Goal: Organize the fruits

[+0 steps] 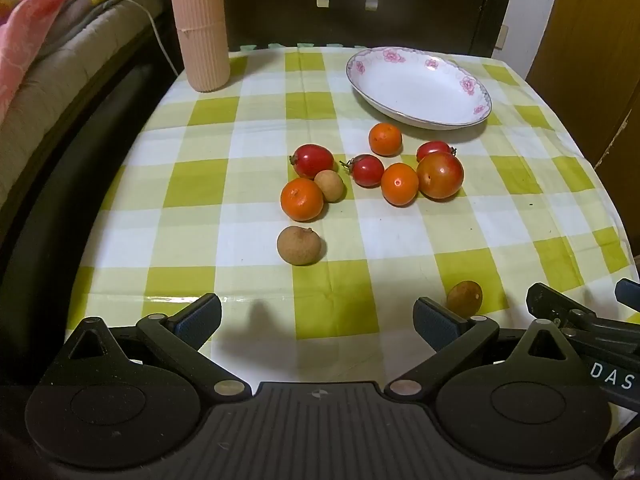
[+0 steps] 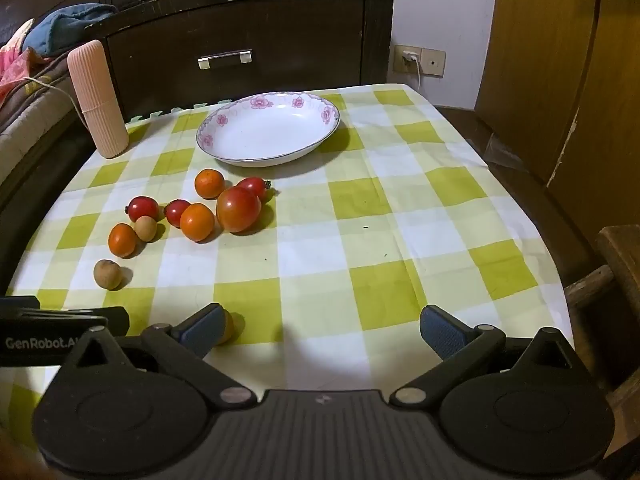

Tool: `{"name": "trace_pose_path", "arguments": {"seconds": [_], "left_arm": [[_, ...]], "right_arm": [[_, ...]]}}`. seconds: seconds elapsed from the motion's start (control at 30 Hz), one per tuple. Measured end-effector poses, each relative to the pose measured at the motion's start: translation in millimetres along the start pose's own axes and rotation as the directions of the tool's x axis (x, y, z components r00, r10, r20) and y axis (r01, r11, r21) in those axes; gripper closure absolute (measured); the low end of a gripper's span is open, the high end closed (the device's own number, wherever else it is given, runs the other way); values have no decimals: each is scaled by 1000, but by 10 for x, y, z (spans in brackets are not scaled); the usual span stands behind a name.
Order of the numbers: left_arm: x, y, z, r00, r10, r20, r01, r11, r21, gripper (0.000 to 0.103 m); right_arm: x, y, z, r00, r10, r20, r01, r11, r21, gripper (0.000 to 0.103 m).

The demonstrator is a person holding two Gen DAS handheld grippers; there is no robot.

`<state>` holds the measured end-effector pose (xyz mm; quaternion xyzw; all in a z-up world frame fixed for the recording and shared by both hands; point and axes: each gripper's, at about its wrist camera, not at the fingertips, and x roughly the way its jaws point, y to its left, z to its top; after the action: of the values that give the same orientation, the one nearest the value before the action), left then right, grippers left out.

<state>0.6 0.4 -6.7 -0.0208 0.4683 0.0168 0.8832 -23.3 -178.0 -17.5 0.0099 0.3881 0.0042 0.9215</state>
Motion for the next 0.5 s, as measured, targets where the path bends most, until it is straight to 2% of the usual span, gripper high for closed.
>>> {"name": "trace_pose_path", "arguments": {"seconds": [0.5], "left_arm": [[-7, 7, -14, 1000, 4, -2, -4, 1000, 5, 1]], "right_arm": [[18, 7, -6, 1000, 2, -8, -2, 1000, 2, 1]]}}
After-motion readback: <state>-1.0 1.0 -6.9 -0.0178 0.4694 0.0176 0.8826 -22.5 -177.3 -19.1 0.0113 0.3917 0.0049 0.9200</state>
